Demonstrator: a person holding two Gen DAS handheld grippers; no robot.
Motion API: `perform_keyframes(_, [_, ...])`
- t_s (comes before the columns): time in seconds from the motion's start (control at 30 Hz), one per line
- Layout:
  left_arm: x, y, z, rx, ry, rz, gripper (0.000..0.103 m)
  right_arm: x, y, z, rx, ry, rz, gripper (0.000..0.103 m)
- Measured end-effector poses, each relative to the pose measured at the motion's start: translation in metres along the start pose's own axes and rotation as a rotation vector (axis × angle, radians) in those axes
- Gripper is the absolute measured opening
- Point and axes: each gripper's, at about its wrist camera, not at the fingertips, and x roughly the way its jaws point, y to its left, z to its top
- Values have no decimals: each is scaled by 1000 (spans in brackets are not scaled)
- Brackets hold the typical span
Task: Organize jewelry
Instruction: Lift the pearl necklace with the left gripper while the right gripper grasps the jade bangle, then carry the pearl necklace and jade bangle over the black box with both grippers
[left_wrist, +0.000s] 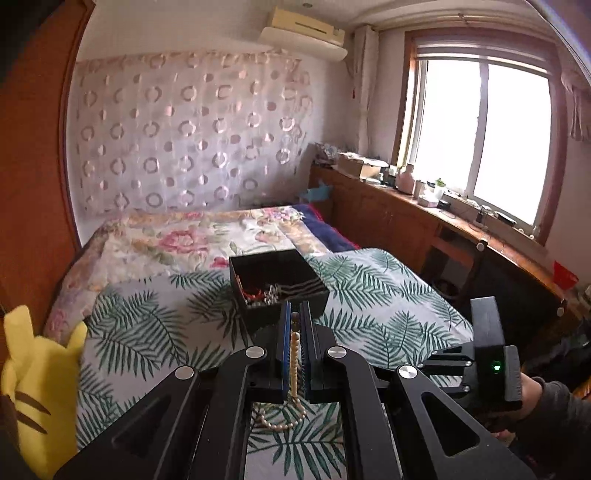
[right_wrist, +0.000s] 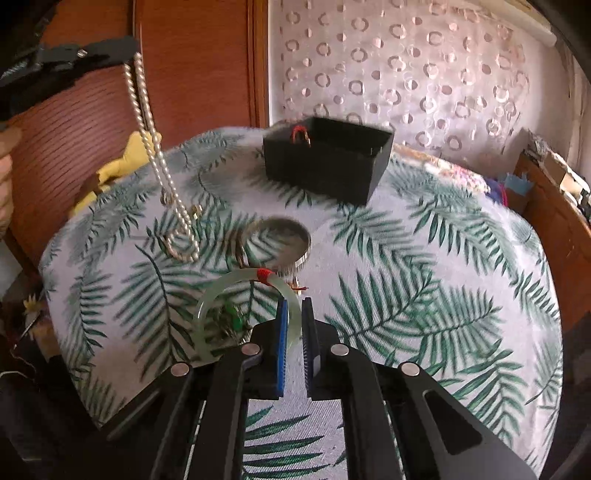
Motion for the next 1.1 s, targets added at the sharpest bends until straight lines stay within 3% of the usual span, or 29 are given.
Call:
perform_keyframes(0.43, [4,-7,39,59,-29,0,4,-26,1,46,-63,-98,-44,8])
perform_keyframes(1.1, [32,-11,100,125,-26,77,4,-16,-27,115,-55,-163,-70,9])
